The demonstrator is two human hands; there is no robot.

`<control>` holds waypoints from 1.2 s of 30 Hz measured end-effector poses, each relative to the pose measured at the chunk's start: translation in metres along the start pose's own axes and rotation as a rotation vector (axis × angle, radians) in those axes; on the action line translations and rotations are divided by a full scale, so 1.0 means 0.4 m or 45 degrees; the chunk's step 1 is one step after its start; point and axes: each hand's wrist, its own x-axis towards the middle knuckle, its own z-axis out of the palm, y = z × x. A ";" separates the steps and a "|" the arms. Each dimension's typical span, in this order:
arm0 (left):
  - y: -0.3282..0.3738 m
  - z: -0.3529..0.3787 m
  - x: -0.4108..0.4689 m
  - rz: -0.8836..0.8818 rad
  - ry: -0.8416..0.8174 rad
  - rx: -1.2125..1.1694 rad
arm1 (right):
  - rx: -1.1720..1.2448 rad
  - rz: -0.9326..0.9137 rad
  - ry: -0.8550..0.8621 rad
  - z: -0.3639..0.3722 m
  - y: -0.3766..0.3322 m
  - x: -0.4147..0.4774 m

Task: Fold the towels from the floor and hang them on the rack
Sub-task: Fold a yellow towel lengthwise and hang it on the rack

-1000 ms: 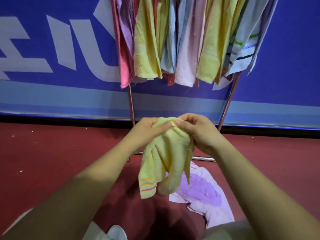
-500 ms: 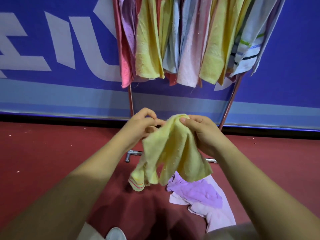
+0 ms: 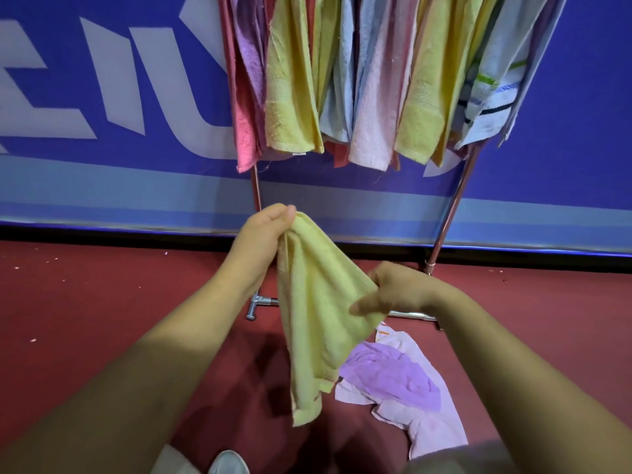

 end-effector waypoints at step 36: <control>0.006 0.038 -0.015 0.207 -0.159 0.432 | 1.046 -0.281 0.355 -0.018 -0.047 -0.004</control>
